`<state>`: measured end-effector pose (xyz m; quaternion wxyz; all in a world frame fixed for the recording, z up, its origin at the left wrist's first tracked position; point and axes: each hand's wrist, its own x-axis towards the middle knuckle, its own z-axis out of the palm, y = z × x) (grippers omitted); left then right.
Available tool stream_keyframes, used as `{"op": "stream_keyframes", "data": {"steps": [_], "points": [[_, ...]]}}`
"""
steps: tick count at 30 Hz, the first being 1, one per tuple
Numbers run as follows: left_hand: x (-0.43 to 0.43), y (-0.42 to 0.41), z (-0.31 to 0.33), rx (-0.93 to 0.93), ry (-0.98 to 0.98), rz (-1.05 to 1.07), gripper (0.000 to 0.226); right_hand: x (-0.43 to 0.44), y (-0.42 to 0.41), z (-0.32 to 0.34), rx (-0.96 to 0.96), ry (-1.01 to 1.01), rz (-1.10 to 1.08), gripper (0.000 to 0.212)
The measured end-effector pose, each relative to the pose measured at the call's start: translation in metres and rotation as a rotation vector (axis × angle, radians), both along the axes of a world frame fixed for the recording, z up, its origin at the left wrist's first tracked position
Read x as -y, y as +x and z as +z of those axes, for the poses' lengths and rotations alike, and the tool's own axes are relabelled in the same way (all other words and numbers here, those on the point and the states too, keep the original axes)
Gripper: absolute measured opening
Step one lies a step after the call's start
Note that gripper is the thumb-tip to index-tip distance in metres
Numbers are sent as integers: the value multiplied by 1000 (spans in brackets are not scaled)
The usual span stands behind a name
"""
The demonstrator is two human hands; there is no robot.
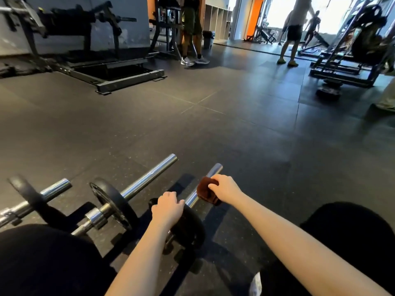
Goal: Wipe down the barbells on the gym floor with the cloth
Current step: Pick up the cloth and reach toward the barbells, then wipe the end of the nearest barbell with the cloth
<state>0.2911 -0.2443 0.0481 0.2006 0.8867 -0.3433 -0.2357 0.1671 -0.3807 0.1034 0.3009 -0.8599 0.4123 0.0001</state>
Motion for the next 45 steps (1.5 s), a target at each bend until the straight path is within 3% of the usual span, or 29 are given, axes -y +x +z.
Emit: {"op": "stream_keyframes", "data": {"steps": [3,8,13,18,21,26,29,32,35,38,43,45], "points": [[18,6,-10,10,13,42,35,9,10,-24,31,43,-45,33],[36,9,-46,97,17,143,61,34,26,-71,118,146,-96,33],[40,5,-66,198,-109,233,62,57,45,-113,150,231,-77,32],[39,5,-76,210,-132,241,60,50,65,-151,102,155,139,39],[39,5,-76,220,-171,251,58,55,65,-169,19,-29,300,35],[44,5,-76,244,-201,275,62,77,75,-176,44,-66,190,30],[47,5,-77,255,-197,292,55,42,77,-185,29,-208,446,43],[46,4,-77,278,-178,311,54,50,71,-190,51,-243,579,43],[47,4,-75,281,-156,322,56,86,74,-192,78,-328,520,36],[50,2,-74,278,-129,373,53,92,79,-188,72,-207,373,35],[56,-5,-73,274,-55,505,54,59,70,-189,113,-147,811,40],[60,-8,-72,282,-33,546,55,83,77,-188,108,-159,866,34]]}}
